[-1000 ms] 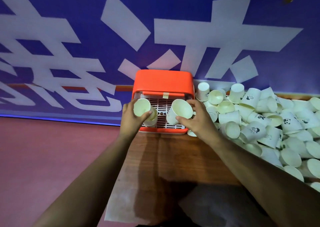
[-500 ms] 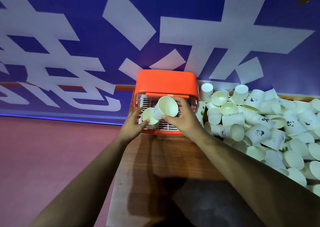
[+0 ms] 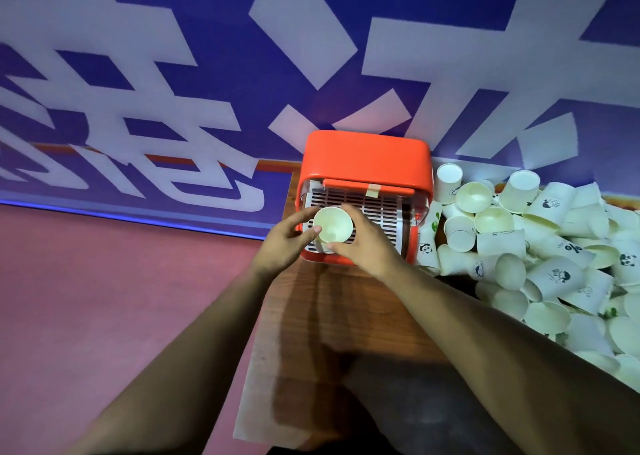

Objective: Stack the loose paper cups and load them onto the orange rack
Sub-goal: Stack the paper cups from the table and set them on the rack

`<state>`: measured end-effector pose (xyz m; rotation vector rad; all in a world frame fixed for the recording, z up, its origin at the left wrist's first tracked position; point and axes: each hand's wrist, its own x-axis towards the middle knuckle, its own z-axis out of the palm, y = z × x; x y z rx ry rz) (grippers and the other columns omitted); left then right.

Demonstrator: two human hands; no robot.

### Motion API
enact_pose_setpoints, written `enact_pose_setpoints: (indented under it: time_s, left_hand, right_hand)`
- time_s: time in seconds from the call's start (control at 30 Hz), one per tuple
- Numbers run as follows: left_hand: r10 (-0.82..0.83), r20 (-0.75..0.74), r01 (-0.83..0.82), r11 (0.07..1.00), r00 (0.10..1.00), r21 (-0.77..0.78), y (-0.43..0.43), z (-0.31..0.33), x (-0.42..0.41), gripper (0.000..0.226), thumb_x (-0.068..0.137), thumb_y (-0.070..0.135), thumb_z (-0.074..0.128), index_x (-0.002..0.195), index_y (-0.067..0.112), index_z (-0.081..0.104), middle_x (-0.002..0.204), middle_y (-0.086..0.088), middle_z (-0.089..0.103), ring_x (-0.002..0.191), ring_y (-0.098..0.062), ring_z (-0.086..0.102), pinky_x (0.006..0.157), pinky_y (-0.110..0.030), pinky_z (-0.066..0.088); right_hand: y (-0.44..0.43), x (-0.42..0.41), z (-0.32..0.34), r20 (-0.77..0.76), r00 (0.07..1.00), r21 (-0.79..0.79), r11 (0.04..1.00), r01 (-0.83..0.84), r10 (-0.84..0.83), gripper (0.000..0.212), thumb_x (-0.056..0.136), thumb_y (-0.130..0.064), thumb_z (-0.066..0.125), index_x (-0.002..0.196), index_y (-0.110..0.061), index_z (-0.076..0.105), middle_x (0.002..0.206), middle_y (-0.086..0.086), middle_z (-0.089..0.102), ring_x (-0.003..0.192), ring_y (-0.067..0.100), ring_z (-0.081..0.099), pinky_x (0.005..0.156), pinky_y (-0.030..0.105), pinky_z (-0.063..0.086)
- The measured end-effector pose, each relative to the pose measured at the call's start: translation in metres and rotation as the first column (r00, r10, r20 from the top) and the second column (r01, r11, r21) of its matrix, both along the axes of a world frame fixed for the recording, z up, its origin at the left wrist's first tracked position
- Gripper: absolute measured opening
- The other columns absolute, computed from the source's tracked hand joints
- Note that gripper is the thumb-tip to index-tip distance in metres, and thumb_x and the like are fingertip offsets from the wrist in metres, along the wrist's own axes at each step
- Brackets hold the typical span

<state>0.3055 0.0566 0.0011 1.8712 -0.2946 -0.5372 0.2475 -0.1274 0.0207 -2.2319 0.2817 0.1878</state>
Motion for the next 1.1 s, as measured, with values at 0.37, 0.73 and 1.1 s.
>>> enact_pose_setpoints:
  time_s: [0.37,0.73,1.1]
  left_hand:
    - [-0.020,0.114,0.002,0.988,0.993,0.157,-0.001,-0.024,0.004,0.046,0.095,0.023,0.064,0.139,0.023,0.054,0.134,0.001,0.058,0.117,-0.010,0.055,0.101,-0.030,0.048]
    - [-0.033,0.255,0.004,0.994,0.966,0.111,-0.025,-0.001,-0.041,0.010,0.093,0.021,0.063,0.103,0.020,0.064,0.106,0.005,0.059,0.091,-0.001,0.059,0.077,-0.019,0.048]
    - [-0.434,0.091,0.403,0.883,0.896,0.242,-0.184,-0.014,-0.164,0.010,0.090,0.022,0.065,0.097,0.015,0.065,0.093,0.000,0.064,0.082,-0.012,0.058,0.075,-0.023,0.044]
  right_hand:
    - [0.002,0.003,-0.019,-0.094,0.995,-0.020,0.999,0.044,-0.046,0.090,0.076,-0.035,0.081,0.151,-0.023,0.032,0.146,0.003,0.047,0.133,0.019,0.045,0.098,0.022,0.034]
    - [-0.089,-0.111,0.003,-0.089,0.981,-0.226,0.962,0.151,-0.174,0.055,0.086,-0.037,0.067,0.135,-0.020,0.050,0.133,0.000,0.054,0.119,0.016,0.053,0.095,0.031,0.045]
    - [-0.238,-0.286,-0.010,-0.042,0.904,-0.308,0.866,0.394,-0.426,0.043,0.080,-0.027,0.075,0.117,-0.009,0.061,0.111,0.008,0.059,0.105,0.023,0.058,0.090,0.037,0.046]
